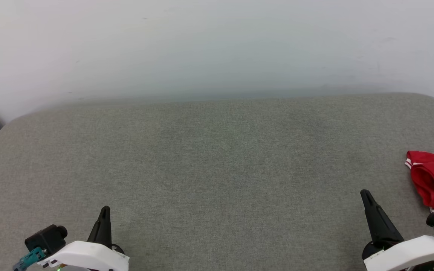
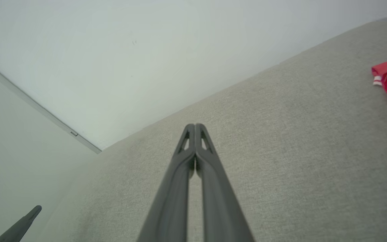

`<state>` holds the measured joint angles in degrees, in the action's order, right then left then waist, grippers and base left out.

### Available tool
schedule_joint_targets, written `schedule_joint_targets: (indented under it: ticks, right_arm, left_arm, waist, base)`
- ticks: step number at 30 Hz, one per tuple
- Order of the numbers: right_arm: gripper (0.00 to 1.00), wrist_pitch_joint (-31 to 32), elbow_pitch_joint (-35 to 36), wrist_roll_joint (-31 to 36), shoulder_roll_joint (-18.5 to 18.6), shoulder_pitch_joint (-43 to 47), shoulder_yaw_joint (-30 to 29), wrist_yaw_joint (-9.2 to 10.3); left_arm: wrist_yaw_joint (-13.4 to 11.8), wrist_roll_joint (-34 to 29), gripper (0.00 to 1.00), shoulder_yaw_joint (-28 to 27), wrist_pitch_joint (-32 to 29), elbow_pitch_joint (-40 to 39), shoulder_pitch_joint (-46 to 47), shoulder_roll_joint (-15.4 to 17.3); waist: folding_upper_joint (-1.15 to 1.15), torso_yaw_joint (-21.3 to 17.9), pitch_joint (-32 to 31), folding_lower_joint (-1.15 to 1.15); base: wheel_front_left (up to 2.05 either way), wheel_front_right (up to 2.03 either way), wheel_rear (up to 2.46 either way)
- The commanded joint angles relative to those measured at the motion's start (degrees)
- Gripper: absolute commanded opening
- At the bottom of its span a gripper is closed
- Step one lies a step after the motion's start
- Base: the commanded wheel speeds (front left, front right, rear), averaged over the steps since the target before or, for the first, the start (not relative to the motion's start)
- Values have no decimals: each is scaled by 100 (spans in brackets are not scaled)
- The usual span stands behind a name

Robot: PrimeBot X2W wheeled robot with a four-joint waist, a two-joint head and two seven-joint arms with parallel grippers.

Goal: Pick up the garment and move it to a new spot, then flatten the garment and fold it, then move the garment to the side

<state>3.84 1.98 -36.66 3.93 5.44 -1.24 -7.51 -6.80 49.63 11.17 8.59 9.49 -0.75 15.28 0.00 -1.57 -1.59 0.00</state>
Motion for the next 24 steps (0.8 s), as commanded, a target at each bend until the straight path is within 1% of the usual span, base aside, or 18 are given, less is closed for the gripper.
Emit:
schedule_joint_targets:
  ticks: [1, 24]
  right_arm:
    - [0, -21, 23, -205, 55, -201, -13, 1]
    - [0, -4, -492, -2012, 77, -526, -88, 1]
  left_arm:
    - [50, 150, 0, -93, -47, -35, 160, -12]
    - [506, 1503, 0, -611, -495, 110, 345, -386]
  waist:
    - [0, 2, 2, 0]
    - [0, 38, 43, 0]
  base:
    - [0, 0, 0]
    - [0, 0, 0]
